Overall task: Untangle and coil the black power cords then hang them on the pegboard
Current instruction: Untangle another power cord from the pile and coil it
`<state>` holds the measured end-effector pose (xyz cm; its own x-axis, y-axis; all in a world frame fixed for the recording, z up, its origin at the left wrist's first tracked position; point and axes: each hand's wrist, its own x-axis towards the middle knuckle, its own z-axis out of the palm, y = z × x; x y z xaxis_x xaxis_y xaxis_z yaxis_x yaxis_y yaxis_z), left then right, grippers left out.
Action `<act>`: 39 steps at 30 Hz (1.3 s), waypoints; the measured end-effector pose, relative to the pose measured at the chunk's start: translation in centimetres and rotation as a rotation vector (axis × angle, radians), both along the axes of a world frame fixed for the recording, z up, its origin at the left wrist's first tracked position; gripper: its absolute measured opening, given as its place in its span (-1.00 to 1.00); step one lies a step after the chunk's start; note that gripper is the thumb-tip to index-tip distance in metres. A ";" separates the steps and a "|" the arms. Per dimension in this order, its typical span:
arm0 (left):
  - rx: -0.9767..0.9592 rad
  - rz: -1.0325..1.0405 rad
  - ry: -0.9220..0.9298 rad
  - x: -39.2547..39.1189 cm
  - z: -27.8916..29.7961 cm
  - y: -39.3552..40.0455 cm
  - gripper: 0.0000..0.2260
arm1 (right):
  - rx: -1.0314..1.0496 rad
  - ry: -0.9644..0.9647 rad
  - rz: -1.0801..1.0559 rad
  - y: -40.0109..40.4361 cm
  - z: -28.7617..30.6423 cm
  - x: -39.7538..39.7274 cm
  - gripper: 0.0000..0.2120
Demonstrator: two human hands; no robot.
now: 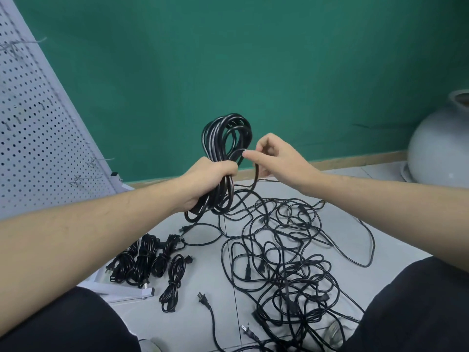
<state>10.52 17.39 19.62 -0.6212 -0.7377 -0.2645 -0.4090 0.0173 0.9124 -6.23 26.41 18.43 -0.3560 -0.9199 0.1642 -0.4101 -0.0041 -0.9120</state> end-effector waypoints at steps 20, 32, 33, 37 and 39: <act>0.321 0.112 0.376 0.8 -0.2 -1.4 -0.74 | 0.288 0.537 0.284 0.6 -1.5 -0.5 -0.53; 0.223 0.295 0.309 0.8 -0.4 -2.9 -0.85 | 0.134 -0.077 0.089 -0.4 -0.8 1.5 -0.77; 0.207 0.289 0.262 1.0 -0.8 -3.2 -0.84 | 0.146 -0.201 0.113 -0.3 -0.6 1.5 -0.77; 0.057 0.181 0.044 1.7 -1.9 -3.6 -0.66 | 0.272 -0.576 0.282 -0.1 -0.1 1.6 -0.77; 0.008 0.152 -0.003 1.8 -2.0 -3.5 -0.58 | 0.338 -0.677 0.308 0.1 0.2 1.2 -0.78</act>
<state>12.33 13.89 17.63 -0.5022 -0.8208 -0.2722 -0.4087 -0.0521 0.9112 -5.00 26.47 18.63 -0.0022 -0.9541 -0.2995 0.2047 0.2927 -0.9340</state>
